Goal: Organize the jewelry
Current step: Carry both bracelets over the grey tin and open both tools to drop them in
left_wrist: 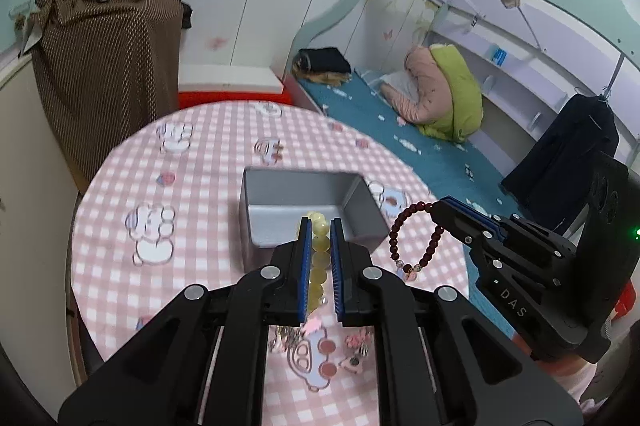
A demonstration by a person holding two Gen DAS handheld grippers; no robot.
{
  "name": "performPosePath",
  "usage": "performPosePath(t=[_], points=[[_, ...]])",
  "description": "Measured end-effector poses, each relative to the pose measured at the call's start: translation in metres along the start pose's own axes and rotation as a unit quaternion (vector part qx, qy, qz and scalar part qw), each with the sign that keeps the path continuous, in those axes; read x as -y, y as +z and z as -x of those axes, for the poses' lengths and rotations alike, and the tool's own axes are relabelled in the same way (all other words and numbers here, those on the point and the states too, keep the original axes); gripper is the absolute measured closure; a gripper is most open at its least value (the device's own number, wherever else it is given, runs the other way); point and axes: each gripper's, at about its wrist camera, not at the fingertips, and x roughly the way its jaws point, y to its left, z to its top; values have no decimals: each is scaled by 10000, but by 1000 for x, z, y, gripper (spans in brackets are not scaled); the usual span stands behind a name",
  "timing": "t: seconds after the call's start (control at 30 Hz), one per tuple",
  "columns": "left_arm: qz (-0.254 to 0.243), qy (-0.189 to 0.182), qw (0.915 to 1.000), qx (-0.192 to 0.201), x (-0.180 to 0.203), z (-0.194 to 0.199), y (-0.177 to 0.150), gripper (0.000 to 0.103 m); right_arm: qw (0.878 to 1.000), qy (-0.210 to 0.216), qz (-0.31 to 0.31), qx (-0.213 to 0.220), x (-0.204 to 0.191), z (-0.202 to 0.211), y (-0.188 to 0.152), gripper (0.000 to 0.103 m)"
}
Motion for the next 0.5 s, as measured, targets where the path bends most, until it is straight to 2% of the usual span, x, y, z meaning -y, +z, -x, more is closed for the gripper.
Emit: performPosePath(t=[0.23,0.5], points=[[-216,48,9996,201,9,-5,25,93,9997,183,-94,127,6,-13,23,95],[-131,89,9999,68,1,-38,41,93,9994,224,-190,-162,16,-52,27,95]])
